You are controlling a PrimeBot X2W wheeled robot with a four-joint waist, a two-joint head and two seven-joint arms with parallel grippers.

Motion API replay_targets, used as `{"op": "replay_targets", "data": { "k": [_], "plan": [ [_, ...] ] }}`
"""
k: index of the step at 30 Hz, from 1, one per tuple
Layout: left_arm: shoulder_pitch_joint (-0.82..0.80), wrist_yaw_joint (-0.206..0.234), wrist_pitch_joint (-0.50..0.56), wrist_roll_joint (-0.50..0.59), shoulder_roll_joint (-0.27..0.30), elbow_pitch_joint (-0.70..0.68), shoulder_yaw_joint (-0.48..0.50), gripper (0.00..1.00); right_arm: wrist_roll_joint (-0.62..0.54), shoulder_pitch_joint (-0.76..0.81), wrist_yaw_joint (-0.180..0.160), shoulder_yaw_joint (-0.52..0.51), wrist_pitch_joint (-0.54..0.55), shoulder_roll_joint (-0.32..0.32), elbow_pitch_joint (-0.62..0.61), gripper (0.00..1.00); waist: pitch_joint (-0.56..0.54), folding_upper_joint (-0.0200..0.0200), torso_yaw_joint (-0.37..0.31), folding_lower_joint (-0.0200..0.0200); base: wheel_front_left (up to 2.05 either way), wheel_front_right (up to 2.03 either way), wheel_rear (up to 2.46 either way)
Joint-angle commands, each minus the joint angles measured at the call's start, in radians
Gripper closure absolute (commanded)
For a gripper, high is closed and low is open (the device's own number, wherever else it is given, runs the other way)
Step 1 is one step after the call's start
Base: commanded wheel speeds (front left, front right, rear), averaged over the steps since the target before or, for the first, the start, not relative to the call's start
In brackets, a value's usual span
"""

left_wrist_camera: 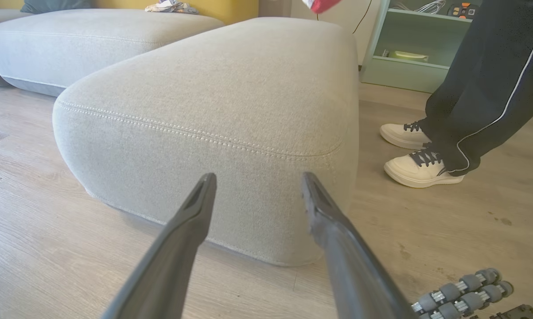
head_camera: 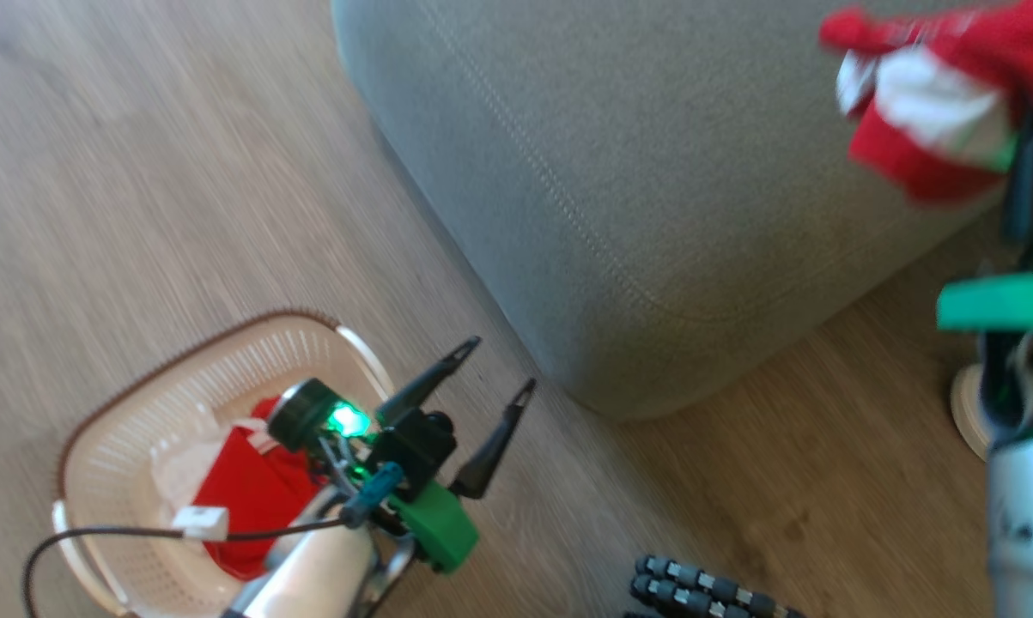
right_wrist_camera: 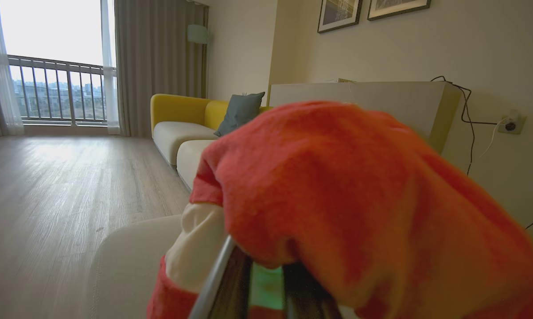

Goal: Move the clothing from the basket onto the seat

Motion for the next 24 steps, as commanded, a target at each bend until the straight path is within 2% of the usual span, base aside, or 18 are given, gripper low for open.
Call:
{"op": "replay_targets", "data": {
  "k": [1, 5, 9, 16, 24],
  "plan": [
    [-0.043, 0.001, -0.005, 0.014, 0.023, -0.043, 0.033, 0.0, 0.016, -0.088, 0.0, 0.011, -0.006, -0.032, -0.015, 1.0, 0.059, 0.0, -0.007, -0.0001, 0.0, 0.0, 0.0],
    [-0.058, 0.002, -0.005, 0.034, 0.076, -0.064, 0.038, 0.0, 0.063, -0.272, 0.0, 0.01, -0.006, -0.079, 0.087, 1.0, 0.147, 0.0, -0.003, -0.0001, 0.0, 0.0, 0.0],
    [-0.076, 0.0, -0.005, 0.043, 0.097, -0.084, 0.03, 0.0, 0.087, -0.375, 0.0, -0.004, -0.006, -0.119, 0.165, 1.0, 0.197, 0.0, 0.017, -0.0001, 0.0, 0.0, 0.0],
    [-0.109, 0.002, -0.005, 0.042, 0.119, -0.125, 0.022, 0.0, 0.127, -0.584, 0.0, -0.007, -0.006, -0.209, 0.376, 1.0, 0.275, 0.0, 0.074, -0.0001, 0.0, 0.0, 0.0],
    [-0.144, 0.007, -0.005, 0.04, 0.14, -0.147, 0.015, 0.0, 0.183, -0.764, 0.0, -0.015, -0.006, -0.276, 0.643, 1.0, 0.342, 0.0, 0.145, -0.0001, 0.0, 0.0, 0.0]
  ]
}}
